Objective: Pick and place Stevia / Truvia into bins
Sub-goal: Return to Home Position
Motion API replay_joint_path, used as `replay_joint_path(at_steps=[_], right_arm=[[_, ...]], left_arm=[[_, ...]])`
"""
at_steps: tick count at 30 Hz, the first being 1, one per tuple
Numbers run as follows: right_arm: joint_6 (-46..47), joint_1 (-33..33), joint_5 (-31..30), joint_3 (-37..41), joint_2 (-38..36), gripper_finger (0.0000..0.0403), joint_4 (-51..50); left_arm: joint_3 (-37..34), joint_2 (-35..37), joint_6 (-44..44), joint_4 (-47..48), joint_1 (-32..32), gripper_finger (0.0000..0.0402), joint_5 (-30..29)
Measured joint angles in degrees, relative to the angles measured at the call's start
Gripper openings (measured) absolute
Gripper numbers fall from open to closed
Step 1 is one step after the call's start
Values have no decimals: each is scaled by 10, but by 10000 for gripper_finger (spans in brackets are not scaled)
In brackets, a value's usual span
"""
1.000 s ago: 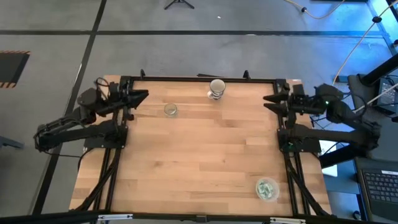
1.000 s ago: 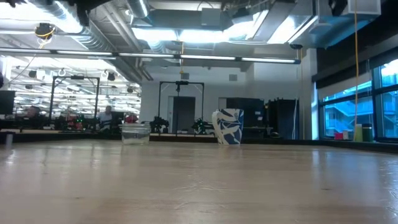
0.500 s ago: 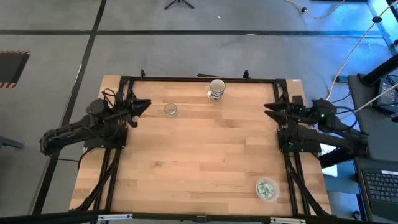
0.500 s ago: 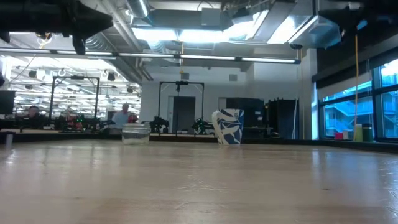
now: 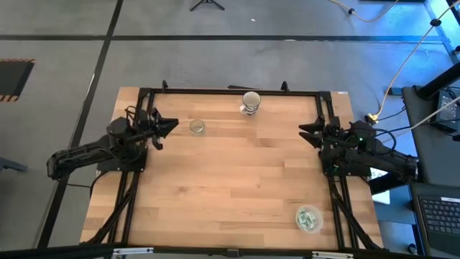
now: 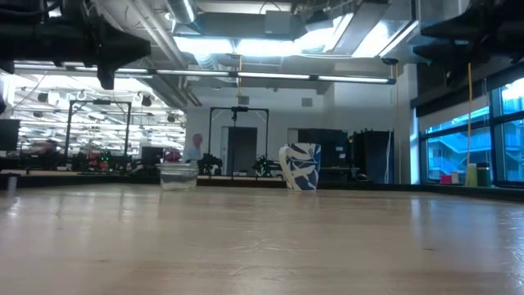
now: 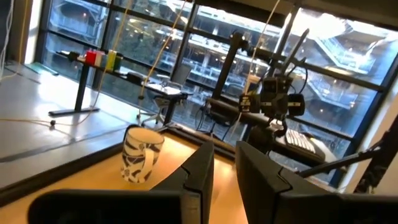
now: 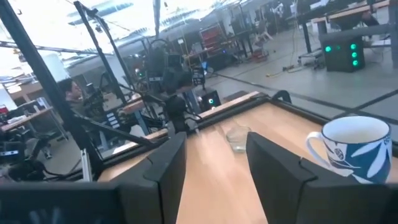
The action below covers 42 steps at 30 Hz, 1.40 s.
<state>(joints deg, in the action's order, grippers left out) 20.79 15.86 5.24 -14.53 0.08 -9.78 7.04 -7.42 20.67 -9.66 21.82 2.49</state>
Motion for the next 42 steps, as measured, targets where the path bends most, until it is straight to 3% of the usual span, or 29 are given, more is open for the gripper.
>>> replay_joint_path(at_steps=[11,21,27,32,42], right_arm=[[-38,0,-37,18,0,171,2],[-77,0,-69,18,0,171,-10],[-81,0,-83,20,0,171,-24],[-81,0,-82,74,2,171,30],[-168,0,-105,128,12,171,88]], left_arm=[[-60,0,-13,-1,0,63,-27],[-66,-1,-71,1,0,63,-105],[-66,-1,-129,5,0,63,-106],[-66,-1,-134,6,0,63,-105],[-66,-1,-134,7,0,63,-104]])
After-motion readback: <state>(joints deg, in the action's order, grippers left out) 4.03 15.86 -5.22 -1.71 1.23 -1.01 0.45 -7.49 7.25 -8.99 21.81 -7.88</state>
